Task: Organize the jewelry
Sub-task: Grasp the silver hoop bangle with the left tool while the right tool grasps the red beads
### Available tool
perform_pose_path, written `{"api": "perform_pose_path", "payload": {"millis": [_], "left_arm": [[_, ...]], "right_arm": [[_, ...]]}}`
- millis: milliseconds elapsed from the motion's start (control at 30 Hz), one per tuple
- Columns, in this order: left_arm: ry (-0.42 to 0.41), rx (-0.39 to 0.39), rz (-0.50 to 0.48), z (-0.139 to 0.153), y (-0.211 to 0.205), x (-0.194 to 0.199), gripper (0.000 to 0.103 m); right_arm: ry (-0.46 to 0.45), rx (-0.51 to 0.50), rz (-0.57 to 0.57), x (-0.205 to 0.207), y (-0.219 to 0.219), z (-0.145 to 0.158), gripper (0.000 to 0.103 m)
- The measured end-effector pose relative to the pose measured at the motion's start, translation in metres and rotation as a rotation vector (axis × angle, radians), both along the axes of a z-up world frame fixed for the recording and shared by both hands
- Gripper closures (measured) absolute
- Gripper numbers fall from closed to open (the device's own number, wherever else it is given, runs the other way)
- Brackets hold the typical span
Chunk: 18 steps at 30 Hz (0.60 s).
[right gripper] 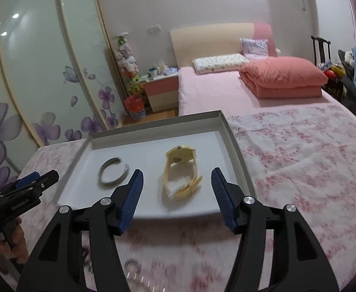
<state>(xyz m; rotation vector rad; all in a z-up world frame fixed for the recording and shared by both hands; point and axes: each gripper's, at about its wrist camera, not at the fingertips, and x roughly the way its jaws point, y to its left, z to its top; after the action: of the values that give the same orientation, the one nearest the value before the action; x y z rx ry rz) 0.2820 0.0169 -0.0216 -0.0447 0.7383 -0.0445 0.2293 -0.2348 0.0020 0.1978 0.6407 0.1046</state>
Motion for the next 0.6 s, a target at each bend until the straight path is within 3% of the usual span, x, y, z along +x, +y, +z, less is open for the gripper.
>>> {"api": "perform_pose_path", "payload": {"millis": [300, 600], "left_arm": [[0.162, -0.014, 0.006, -0.041, 0.023, -0.032, 0.026], [0.231, 0.044, -0.026, -0.063, -0.016, -0.019, 0.021]], "right_arm": [[-0.003, 0.014, 0.041, -0.058, 0.009, -0.010, 0.040], [0.024, 0.013, 0.055, -0.071, 0.014, -0.021, 0.040]]}}
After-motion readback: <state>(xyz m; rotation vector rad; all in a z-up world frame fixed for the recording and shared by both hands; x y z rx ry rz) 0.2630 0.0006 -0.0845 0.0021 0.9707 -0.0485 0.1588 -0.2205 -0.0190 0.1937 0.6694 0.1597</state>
